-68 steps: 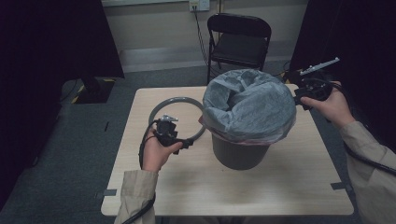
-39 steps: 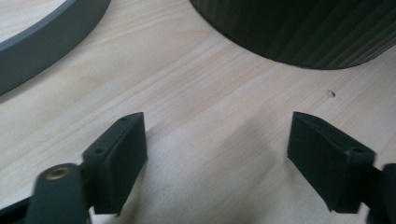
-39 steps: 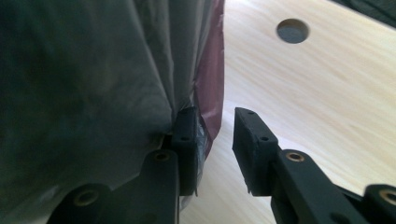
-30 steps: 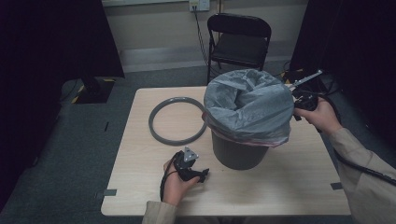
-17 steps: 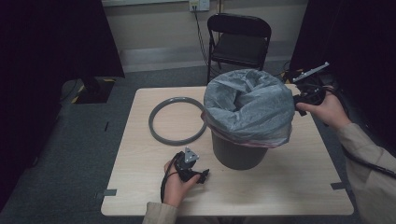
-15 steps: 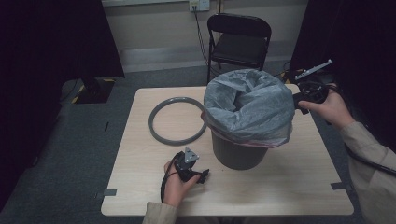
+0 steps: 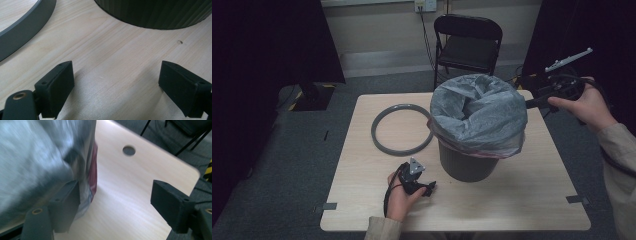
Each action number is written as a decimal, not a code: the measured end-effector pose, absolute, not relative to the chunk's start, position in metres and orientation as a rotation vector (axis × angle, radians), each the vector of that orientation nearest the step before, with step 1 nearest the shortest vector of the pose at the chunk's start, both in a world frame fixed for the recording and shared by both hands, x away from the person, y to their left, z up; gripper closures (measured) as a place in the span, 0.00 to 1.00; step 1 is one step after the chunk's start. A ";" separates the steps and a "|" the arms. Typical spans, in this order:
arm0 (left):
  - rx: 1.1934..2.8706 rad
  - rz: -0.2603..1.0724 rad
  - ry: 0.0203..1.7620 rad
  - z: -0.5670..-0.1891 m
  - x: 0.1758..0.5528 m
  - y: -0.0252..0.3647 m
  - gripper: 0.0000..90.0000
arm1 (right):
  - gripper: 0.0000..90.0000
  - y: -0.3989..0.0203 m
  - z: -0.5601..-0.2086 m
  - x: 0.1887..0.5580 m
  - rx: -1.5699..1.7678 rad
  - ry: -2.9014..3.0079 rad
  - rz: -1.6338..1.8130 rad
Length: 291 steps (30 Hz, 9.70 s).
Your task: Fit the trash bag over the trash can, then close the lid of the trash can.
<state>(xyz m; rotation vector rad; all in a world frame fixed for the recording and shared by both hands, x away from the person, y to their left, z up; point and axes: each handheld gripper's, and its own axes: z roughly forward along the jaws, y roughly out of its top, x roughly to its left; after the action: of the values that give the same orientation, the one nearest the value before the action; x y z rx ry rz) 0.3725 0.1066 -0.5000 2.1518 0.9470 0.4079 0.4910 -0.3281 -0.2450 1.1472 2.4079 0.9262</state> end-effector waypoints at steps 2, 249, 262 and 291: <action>2.148 0.407 0.949 -0.500 0.372 0.106 0.14 | 0.23 -0.327 -0.236 0.489 1.140 2.406 0.945; 2.142 0.410 0.957 -0.500 0.370 0.108 0.16 | 0.18 -0.333 -0.439 0.434 1.095 2.627 0.949; 2.140 0.396 0.955 -0.500 0.369 0.111 0.16 | 0.17 -0.332 -0.483 0.421 1.098 2.589 0.926; 2.043 0.440 1.148 -0.447 0.458 0.167 0.18 | 0.16 -0.333 -0.499 0.403 1.045 2.396 1.047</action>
<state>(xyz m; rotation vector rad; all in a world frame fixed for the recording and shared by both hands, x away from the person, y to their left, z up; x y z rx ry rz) 0.4581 0.1675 -0.4466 2.0432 1.1478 0.4401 0.4027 -0.3333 -0.4992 1.0448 2.3957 1.0472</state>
